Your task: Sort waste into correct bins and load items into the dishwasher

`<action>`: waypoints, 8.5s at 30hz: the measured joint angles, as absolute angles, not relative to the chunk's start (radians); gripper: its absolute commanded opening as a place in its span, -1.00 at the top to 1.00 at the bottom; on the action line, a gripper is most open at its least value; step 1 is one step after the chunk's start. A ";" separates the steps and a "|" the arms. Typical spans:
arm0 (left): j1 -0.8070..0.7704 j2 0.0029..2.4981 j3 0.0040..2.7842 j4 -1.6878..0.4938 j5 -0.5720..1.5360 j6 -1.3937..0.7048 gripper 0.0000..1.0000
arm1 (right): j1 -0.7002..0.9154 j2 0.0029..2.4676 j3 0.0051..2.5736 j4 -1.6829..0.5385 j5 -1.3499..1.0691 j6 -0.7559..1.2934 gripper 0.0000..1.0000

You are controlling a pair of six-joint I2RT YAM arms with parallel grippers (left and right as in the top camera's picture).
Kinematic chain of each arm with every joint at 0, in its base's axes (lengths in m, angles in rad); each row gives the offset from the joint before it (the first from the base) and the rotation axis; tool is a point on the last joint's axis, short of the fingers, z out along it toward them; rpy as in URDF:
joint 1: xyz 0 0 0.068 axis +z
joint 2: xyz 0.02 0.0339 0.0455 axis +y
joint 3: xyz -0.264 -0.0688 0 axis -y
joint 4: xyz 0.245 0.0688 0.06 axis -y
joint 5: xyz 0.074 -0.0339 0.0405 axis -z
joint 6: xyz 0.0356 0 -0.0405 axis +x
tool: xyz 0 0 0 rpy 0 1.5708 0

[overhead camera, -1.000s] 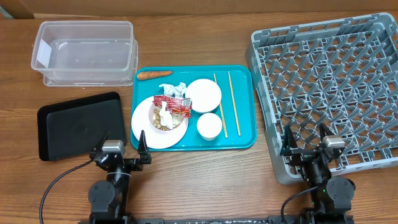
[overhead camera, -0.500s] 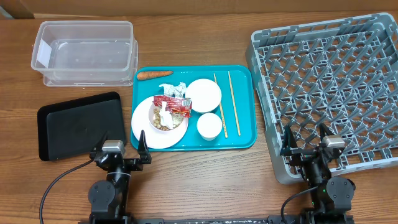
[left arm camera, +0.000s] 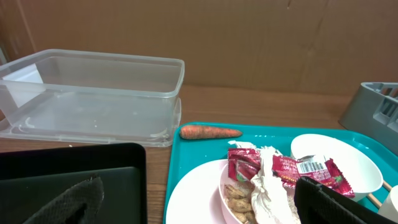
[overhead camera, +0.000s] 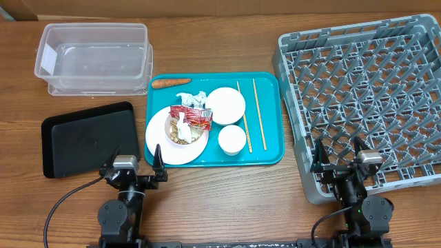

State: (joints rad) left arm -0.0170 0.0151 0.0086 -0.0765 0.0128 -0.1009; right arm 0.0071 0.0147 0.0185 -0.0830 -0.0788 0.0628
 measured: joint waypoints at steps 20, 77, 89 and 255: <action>-0.017 0.015 0.009 -0.076 0.012 -0.101 -1.00 | 0.007 0.015 0.019 -0.083 -0.079 0.062 -1.00; -0.012 1.072 1.237 -1.136 0.102 -0.105 -1.00 | 0.007 0.989 1.130 -0.982 -0.010 0.131 -1.00; -0.041 1.315 1.239 -1.005 0.222 -0.134 -0.89 | 0.007 1.019 1.133 -1.010 -0.010 0.130 -1.00; -0.168 1.893 1.662 -1.073 0.080 -0.690 0.92 | 0.007 1.060 1.133 -1.041 -0.010 0.131 -1.00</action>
